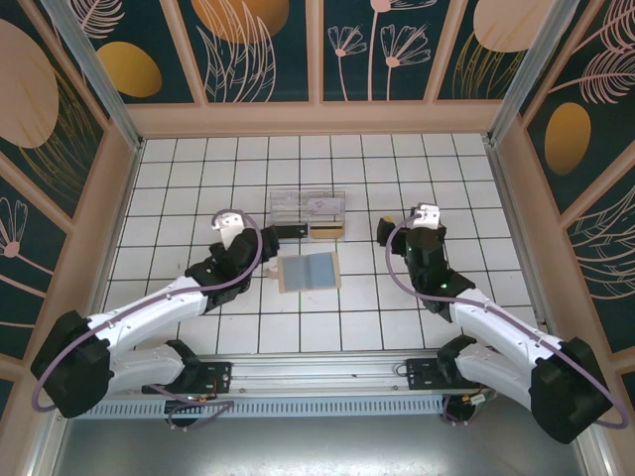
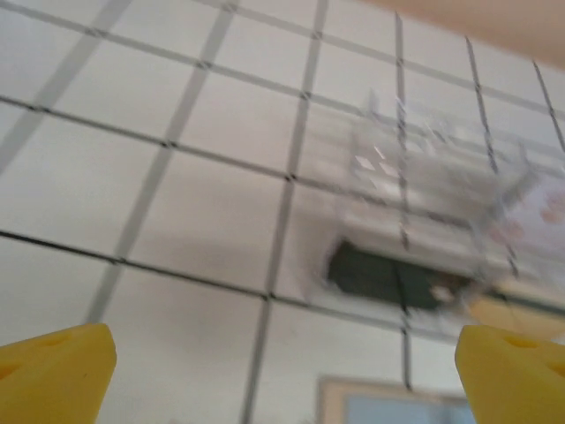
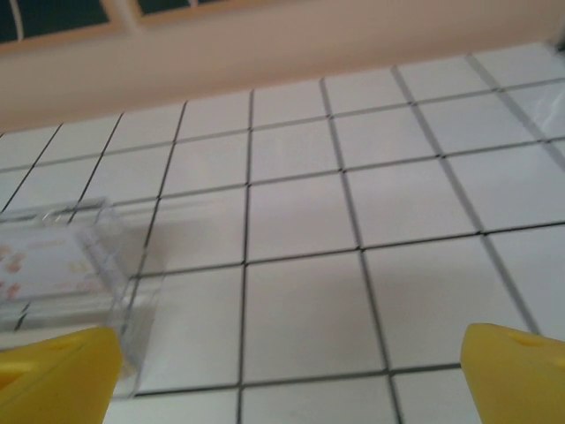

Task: Take the credit cards out of the card holder

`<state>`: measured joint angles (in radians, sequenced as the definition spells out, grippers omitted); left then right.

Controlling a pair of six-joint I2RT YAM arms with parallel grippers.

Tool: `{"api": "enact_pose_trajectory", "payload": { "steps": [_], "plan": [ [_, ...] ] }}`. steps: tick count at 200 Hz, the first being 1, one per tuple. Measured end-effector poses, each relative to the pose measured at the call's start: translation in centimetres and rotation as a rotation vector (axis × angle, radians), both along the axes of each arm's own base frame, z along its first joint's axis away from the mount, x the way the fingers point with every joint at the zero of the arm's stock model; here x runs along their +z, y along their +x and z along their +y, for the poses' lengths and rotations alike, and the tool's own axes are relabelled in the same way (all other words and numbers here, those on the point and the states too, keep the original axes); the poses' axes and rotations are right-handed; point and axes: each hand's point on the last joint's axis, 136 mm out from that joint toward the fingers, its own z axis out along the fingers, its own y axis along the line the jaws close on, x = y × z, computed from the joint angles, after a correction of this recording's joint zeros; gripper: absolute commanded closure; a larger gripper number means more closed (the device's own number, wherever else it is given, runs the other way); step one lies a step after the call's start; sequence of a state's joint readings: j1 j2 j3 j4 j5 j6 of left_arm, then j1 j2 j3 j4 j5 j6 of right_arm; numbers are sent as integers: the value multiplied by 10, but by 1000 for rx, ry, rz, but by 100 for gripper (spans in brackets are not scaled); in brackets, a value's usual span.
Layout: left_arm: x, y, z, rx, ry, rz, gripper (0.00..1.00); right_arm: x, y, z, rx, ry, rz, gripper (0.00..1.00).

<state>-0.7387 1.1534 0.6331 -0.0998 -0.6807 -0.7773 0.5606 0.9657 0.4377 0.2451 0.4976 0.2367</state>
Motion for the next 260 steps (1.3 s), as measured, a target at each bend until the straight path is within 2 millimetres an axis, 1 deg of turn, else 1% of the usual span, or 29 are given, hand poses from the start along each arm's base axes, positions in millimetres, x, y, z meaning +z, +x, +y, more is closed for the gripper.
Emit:
{"api": "enact_pose_trajectory", "payload": {
  "steps": [13,23,43,54,69,83,91,105,125,145,156,163,175,197,214,228,248,260],
  "plan": [
    [6,4,25,80,55,-48,1,7,3,-10,-30,-10,-32,1],
    [7,6,44,135,107,-72,1,10,6,-19,-59,-21,-60,1],
    [3,8,77,228,203,-94,1,6,9,-40,-106,-53,-102,1],
    [4,10,94,274,247,-110,1,-2,10,-52,-128,-69,-107,1],
    [5,14,116,328,304,-134,1,-19,16,-73,-178,-84,-72,1],
    [3,18,138,382,338,-131,1,-31,22,-92,-233,-99,-41,1],
    [3,22,154,427,350,-129,1,-36,25,-101,-257,-112,-31,1],
    [3,27,174,483,374,-129,1,-45,29,-113,-294,-125,-8,1],
    [-1,38,191,507,386,-136,1,-57,36,-127,-332,-135,8,1],
    [-18,48,206,523,380,-118,1,-71,45,-133,-335,-148,20,1],
    [-28,51,212,519,380,-104,1,-79,49,-133,-326,-155,32,1],
    [-31,52,213,512,382,-109,1,-81,51,-133,-317,-157,32,1],
    [-33,53,213,487,371,-131,1,-78,55,-133,-300,-143,2,1],
    [-32,55,211,435,331,-193,1,-71,58,-142,-282,-102,-53,1],
    [-31,57,202,361,312,-235,1,-66,58,-144,-259,-81,-83,1],
    [-29,58,192,293,302,-265,1,-64,57,-139,-220,-66,-118,1],
    [-25,60,179,214,290,-318,1,-75,53,-131,-175,-58,-102,1],
    [-27,59,175,183,290,-332,1,-75,53,-129,-162,-54,-104,1]
  ]
}}
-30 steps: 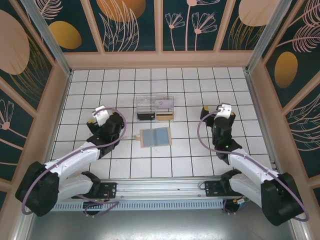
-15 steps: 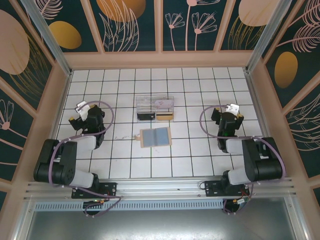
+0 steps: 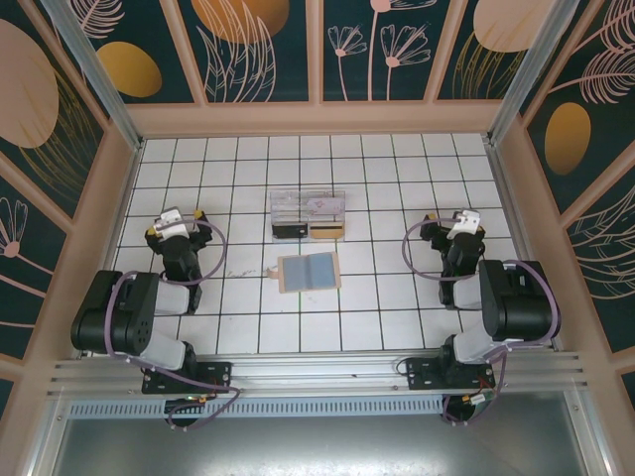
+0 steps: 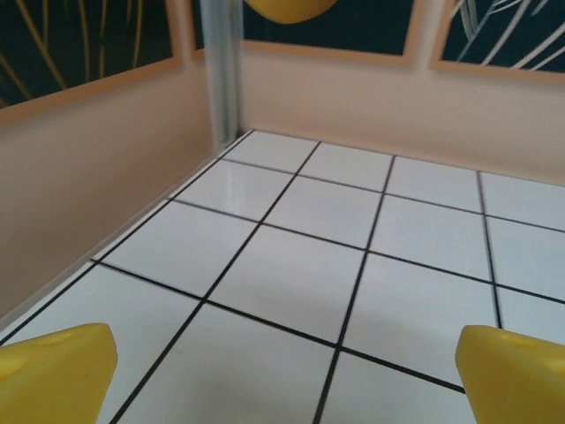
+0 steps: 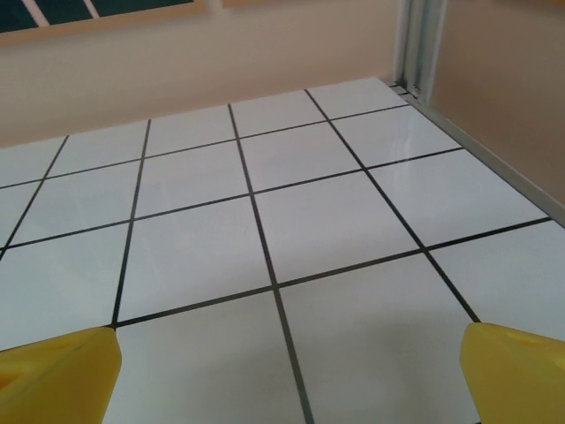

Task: Take the credit cards out of the card holder

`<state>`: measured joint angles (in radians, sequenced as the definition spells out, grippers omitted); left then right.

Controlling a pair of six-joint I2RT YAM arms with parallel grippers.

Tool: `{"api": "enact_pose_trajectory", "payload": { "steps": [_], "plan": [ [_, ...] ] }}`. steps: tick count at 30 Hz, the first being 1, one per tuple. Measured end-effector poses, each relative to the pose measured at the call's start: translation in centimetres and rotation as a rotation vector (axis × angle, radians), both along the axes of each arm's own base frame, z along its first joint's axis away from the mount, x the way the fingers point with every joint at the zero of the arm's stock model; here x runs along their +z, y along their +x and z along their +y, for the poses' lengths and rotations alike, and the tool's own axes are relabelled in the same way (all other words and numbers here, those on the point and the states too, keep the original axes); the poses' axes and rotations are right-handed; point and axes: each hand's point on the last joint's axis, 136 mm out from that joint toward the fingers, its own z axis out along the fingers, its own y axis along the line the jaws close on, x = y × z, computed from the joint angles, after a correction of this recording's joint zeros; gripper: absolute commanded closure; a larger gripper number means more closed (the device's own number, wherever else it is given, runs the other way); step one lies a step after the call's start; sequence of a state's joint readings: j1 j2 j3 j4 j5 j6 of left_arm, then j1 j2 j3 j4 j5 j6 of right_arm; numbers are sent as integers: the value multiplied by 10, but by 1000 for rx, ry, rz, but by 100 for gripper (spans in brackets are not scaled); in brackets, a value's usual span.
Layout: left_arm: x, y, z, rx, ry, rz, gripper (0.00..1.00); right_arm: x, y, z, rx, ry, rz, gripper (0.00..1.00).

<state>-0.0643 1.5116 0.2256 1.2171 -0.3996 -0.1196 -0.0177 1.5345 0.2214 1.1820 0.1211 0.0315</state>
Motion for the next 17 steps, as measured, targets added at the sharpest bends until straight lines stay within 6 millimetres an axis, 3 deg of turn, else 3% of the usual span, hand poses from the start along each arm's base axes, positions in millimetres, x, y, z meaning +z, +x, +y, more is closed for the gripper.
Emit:
{"api": "enact_pose_trajectory", "payload": {
  "steps": [17],
  "plan": [
    [7,2,-10,-61,11,-36,1,11,2,2,4,0,-45,1]
  ]
}}
